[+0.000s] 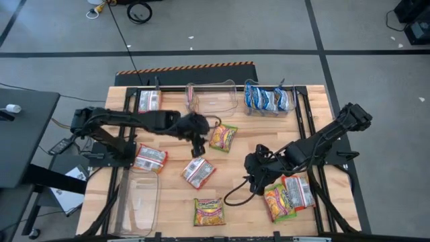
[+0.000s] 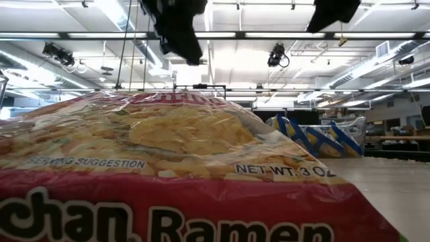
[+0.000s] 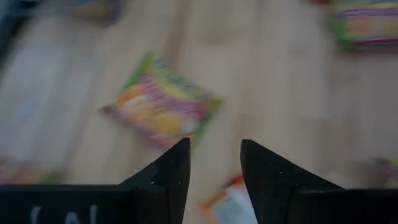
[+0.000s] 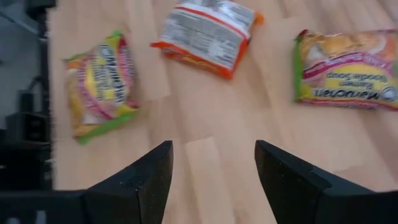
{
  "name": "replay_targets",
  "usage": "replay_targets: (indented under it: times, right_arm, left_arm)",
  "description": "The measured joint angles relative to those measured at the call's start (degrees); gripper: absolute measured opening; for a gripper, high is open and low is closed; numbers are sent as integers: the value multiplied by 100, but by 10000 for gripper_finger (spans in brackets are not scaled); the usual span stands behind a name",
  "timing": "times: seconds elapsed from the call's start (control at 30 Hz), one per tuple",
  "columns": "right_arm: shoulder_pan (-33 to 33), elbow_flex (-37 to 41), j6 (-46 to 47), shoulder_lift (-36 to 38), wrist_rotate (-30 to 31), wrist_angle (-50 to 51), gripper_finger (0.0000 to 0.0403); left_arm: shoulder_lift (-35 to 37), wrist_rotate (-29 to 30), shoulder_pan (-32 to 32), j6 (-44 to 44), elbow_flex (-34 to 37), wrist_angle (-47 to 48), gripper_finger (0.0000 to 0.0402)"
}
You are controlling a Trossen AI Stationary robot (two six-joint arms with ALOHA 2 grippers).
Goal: Sort Maruchan noodles
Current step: Put the green noodle pack into the top left transparent bin
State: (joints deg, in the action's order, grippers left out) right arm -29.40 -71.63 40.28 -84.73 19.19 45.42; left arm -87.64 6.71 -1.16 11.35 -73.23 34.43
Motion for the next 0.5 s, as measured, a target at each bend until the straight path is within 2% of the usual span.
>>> replay_targets:
  times: [0.17,0.27,0.5]
  right_arm:
    - [-105,-82,583,0,-459,501,218]
    - [-278,-79,1184,-36,-762,667,212]
    - [-988,-79,2401,-231,-836,533,198]
  left_arm:
    - [-117,-186,-564,-62,-11,-585,146]
    - [-408,-43,-757,-144,-4,-768,146]
    - [-1210,55,-946,-144,9,-767,147]
